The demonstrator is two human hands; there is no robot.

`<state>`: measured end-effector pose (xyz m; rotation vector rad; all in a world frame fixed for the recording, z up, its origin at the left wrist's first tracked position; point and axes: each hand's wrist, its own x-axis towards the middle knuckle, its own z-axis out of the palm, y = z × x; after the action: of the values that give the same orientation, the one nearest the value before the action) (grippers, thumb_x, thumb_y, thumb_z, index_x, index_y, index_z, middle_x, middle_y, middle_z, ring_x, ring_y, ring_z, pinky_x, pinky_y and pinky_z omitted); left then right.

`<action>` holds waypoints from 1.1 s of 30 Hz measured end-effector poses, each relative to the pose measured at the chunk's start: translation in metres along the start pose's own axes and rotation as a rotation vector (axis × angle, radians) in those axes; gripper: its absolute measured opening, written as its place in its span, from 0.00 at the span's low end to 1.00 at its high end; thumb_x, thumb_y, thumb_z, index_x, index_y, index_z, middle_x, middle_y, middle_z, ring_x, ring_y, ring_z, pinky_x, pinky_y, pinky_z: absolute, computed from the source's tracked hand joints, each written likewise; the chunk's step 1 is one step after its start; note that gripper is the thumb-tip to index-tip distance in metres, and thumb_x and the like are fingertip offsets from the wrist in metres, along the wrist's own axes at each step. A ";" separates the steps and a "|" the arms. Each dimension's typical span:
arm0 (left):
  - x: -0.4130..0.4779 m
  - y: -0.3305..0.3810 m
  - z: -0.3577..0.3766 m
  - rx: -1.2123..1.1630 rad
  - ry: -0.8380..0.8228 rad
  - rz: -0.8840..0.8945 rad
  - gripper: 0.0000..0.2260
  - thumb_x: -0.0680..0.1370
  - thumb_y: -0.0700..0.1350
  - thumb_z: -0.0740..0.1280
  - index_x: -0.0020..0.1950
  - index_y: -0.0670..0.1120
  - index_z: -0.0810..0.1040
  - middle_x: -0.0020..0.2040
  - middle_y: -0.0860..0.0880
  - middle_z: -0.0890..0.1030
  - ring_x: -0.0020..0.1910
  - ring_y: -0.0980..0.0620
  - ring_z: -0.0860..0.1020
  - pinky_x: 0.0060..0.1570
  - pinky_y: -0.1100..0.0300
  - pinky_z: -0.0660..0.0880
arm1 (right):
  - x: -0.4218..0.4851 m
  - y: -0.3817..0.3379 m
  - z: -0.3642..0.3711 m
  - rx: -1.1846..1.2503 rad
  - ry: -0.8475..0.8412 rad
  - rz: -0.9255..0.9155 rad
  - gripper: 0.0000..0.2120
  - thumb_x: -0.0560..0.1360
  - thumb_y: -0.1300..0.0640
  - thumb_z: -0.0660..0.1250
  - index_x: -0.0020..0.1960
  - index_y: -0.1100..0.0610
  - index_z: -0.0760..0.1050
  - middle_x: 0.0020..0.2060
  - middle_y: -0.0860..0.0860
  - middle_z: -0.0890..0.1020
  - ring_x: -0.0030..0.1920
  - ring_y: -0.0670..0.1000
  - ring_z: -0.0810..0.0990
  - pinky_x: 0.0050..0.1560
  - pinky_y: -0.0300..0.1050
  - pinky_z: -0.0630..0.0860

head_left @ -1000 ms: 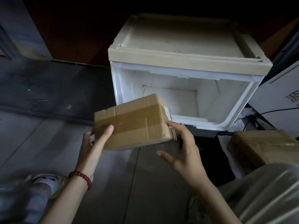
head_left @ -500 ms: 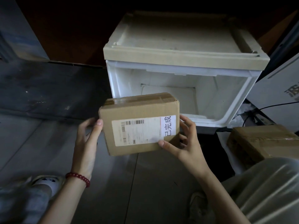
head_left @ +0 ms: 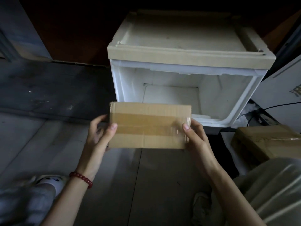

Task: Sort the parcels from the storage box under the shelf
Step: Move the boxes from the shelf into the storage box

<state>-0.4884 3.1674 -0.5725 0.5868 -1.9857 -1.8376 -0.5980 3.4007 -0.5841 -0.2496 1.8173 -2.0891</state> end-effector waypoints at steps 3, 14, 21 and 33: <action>-0.005 0.002 0.004 0.067 -0.046 0.028 0.29 0.60 0.69 0.68 0.59 0.63 0.70 0.52 0.67 0.80 0.49 0.69 0.78 0.41 0.70 0.74 | -0.002 -0.003 -0.002 -0.096 -0.032 -0.014 0.30 0.67 0.39 0.70 0.66 0.48 0.74 0.59 0.44 0.81 0.60 0.43 0.78 0.61 0.45 0.72; -0.007 -0.005 0.004 0.223 -0.028 -0.001 0.35 0.61 0.73 0.64 0.65 0.60 0.72 0.57 0.58 0.80 0.54 0.59 0.78 0.47 0.63 0.75 | -0.003 0.006 -0.003 -0.216 0.070 0.083 0.19 0.65 0.24 0.61 0.48 0.32 0.78 0.49 0.31 0.80 0.54 0.34 0.77 0.56 0.41 0.71; -0.017 0.024 0.034 0.179 0.028 0.097 0.34 0.58 0.72 0.64 0.60 0.63 0.63 0.54 0.66 0.73 0.47 0.78 0.72 0.34 0.75 0.70 | -0.008 -0.009 -0.010 -0.041 0.188 0.046 0.29 0.66 0.29 0.66 0.58 0.47 0.70 0.48 0.42 0.78 0.46 0.38 0.77 0.47 0.39 0.73; -0.007 0.121 0.144 0.022 -0.183 0.450 0.30 0.65 0.66 0.69 0.64 0.63 0.66 0.55 0.72 0.74 0.55 0.72 0.73 0.44 0.74 0.74 | -0.049 -0.106 -0.080 0.103 0.433 -0.306 0.32 0.65 0.35 0.66 0.66 0.45 0.69 0.51 0.32 0.78 0.54 0.36 0.76 0.55 0.42 0.73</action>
<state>-0.5650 3.3000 -0.4638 -0.0324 -2.0439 -1.6334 -0.5978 3.5048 -0.4879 -0.0506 1.9993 -2.6058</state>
